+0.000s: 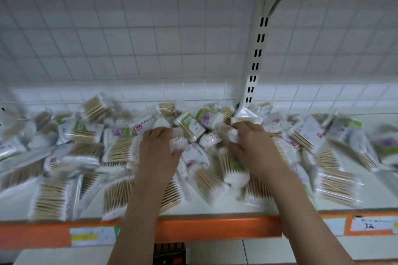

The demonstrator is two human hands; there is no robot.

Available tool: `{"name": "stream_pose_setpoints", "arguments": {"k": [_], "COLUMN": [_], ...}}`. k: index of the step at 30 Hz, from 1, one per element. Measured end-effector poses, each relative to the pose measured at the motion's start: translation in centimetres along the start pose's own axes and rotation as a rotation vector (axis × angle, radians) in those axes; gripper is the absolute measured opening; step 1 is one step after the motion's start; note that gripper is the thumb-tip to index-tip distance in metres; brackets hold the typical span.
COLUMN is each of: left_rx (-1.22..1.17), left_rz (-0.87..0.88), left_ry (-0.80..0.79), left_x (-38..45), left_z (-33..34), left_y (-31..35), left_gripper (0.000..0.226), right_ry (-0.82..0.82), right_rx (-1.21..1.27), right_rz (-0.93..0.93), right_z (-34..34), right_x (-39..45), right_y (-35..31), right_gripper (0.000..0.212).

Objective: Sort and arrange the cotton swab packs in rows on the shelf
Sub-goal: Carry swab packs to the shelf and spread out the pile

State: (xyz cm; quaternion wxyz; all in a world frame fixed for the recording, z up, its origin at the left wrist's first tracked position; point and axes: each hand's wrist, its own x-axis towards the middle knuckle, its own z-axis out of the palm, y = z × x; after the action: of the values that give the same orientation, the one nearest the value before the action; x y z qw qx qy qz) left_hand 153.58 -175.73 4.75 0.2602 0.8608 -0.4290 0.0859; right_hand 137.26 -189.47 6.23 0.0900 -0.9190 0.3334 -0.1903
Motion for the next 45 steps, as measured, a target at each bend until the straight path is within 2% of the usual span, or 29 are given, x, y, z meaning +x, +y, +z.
{"name": "stream_pose_setpoints", "arguments": {"k": [4,8,12,20,22,30,45], "left_rx": [-0.006,0.058,0.005,-0.075,-0.085,-0.1,-0.166], "left_rz": [0.011,0.01,0.067,0.13,0.136,0.238,0.241], "left_ry": [-0.064,-0.058,0.005,0.087,0.078,0.011,-0.07], "left_x": [-0.8,-1.8,-2.2,-4.6,-5.8,-10.1,-9.0], "left_z": [0.2,-0.2,-0.3,1.3,2.5,7.4,10.7], "left_y": [-0.1,1.7,4.8,15.1,18.3,30.1,35.6], "left_gripper": [0.062,0.074,0.048,0.034,0.038,0.031,0.03], "right_ry": [-0.07,-0.045,-0.042,0.04,0.052,0.071,0.092], "right_rx": [0.053,0.07,0.06,0.074,0.086,0.054,0.052], "right_rz": [0.006,-0.063,-0.145,-0.168,-0.152,-0.005,0.105], "right_z": [-0.1,-0.9,-2.2,-7.4,-9.0,-13.7,-15.4], "right_x": [-0.5,-1.5,-2.6,-7.3,-9.0,-15.2,-16.9], "right_y": [0.1,0.4,1.9,10.5,13.8,25.5,32.4], "right_gripper": [0.068,0.071,0.072,0.043,0.042,0.037,0.03]}}
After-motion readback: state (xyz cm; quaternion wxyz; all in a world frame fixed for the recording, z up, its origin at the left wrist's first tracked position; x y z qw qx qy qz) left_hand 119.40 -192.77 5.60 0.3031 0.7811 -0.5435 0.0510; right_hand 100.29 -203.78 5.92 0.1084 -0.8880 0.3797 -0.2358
